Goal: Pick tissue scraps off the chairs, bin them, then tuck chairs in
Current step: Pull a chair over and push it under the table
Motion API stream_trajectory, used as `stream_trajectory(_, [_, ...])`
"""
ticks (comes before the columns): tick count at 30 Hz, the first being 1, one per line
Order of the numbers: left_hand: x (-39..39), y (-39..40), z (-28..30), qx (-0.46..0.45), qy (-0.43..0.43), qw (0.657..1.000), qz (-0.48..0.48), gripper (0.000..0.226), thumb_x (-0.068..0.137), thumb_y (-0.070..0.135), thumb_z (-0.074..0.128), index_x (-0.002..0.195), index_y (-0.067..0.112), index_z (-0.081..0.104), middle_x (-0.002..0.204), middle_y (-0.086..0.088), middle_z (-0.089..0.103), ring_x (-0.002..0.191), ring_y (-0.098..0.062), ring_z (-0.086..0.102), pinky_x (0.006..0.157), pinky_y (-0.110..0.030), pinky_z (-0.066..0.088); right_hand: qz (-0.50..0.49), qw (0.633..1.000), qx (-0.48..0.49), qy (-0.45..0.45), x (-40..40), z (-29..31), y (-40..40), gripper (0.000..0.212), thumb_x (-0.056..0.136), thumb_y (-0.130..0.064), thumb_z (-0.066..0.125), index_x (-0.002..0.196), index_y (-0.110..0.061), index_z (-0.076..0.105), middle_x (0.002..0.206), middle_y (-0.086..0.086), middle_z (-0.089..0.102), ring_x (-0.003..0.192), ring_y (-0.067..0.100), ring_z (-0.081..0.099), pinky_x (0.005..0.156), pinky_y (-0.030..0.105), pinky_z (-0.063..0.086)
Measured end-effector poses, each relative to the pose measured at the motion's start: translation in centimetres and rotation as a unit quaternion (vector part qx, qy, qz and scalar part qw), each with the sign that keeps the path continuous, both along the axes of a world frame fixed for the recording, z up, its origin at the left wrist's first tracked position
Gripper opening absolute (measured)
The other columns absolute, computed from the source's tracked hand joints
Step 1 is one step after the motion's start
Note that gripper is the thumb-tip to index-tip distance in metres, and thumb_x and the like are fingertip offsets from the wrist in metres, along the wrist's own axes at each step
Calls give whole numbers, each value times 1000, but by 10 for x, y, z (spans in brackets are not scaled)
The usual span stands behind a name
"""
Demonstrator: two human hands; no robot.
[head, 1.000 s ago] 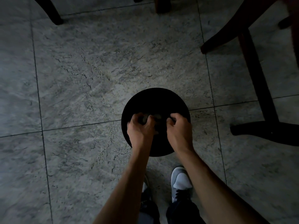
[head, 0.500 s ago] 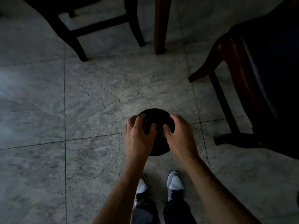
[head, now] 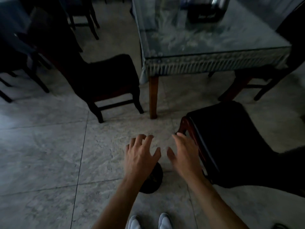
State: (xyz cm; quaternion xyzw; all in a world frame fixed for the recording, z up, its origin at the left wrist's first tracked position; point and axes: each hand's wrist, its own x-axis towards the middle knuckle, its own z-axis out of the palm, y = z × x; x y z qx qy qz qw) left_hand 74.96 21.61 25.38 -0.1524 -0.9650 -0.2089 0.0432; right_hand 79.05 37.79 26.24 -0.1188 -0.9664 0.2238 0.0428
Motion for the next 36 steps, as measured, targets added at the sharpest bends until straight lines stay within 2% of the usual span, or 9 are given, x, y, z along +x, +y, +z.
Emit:
stream_trajectory(6, [7,10,98,0,13,1000,11,62,82,63,49,134,30,46,137,2,50,125,-23,45,97,-40,43,10,999,40,18,5,107,19,66,91,-53,53,146,-19,37,154,10,38,142,29,32,110,53,35])
stream_trajectory(10, [6,12,152,4,57,998,23,67,80,68,46,137,32,43,141,0,49,132,-24,41,101,-46,42,24,997,71,21,6,160,29,68,92,-57,46,149,-24,27,158,7,29,145,29,25,112,56,27])
stream_trajectory(13, [2,12,178,4,76,997,29,69,80,69,48,138,33,41,144,-1,47,136,-25,37,105,-46,38,28,996,85,22,5,186,33,72,93,-60,41,153,-26,20,161,4,21,148,31,15,116,56,18])
stream_trajectory(18, [-12,5,206,-1,97,994,42,70,80,70,47,139,34,41,147,-1,43,137,-24,36,106,-45,36,50,996,74,31,-11,213,31,75,92,-64,39,154,-27,17,163,4,14,151,31,4,118,56,12])
stream_trajectory(22, [-30,-13,213,0,103,993,60,71,79,72,47,140,35,41,148,0,41,138,-24,35,105,-47,37,68,994,75,38,-31,224,19,75,92,-63,41,153,-26,20,163,5,14,150,31,5,118,56,13])
stream_trajectory(27, [-67,-46,209,-7,101,992,70,76,78,77,43,140,34,41,145,0,44,135,-24,37,103,-46,38,72,994,74,47,-66,228,-10,73,91,-60,45,152,-22,27,160,7,24,148,32,16,114,52,26])
stream_trajectory(32, [-119,-94,207,6,103,993,59,73,78,77,44,138,36,41,139,3,48,130,-25,41,99,-47,42,65,995,68,42,-118,226,-60,73,89,-62,44,149,-21,30,157,8,30,145,32,24,112,51,32])
stream_trajectory(36, [-176,-154,213,-4,110,993,40,72,80,77,43,138,35,42,136,3,51,128,-25,45,100,-45,42,47,996,70,42,-168,227,-121,74,88,-64,37,149,-23,31,156,6,33,145,29,26,113,49,31])
